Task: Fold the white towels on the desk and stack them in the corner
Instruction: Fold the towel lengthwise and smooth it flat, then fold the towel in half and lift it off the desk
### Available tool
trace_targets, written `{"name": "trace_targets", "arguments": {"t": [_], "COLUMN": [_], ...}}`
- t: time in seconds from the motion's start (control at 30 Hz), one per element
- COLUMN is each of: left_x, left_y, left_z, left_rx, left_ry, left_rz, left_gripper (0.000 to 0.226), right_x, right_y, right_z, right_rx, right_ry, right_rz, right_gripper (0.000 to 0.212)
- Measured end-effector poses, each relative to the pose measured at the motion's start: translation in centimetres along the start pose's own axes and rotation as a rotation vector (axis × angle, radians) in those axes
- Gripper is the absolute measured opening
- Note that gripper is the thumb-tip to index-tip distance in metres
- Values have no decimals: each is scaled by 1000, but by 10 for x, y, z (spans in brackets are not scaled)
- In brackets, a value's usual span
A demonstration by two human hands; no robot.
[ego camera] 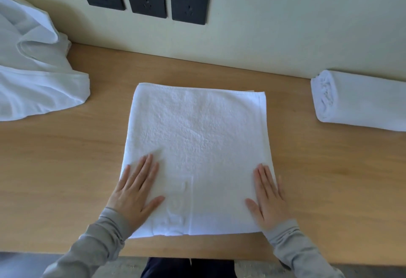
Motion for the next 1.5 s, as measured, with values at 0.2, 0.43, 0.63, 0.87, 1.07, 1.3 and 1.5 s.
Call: {"name": "trace_targets", "arguments": {"t": [0.2, 0.43, 0.63, 0.87, 1.07, 1.3, 1.5], "left_x": [-41, -39, -36, -17, 39, 102, 113], "left_y": [6, 4, -27, -109, -131, -99, -71], "left_z": [5, 15, 17, 55, 99, 144, 146], "left_rx": [102, 95, 24, -617, -1134, -976, -638], "left_ry": [354, 377, 425, 13, -240, -862, -943], "left_rz": [205, 298, 86, -57, -245, -500, -400], "left_gripper": [109, 123, 102, 54, 58, 75, 71], "right_x": [-29, -23, -15, 21, 91, 169, 202], "right_y": [2, 3, -23, -107, -155, -138, -89], "right_z": [10, 17, 27, 1, -12, -10, -2], "right_rx": [-236, -355, -215, 423, 781, 1151, 1006], "right_ry": [-433, -422, -397, -105, 69, 496, 556], "right_rz": [68, 95, 108, 383, 362, -162, -125], "right_gripper": [100, 116, 92, 50, 48, 39, 54]}}
Point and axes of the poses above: each hand's wrist, its own x-axis towards the middle knuckle, its own y-axis out of the palm, z = x × y, the point moved 6 cm from there along x, towards the middle knuckle, and after that the axes turned 12 degrees about y, right-handed, at the moved point
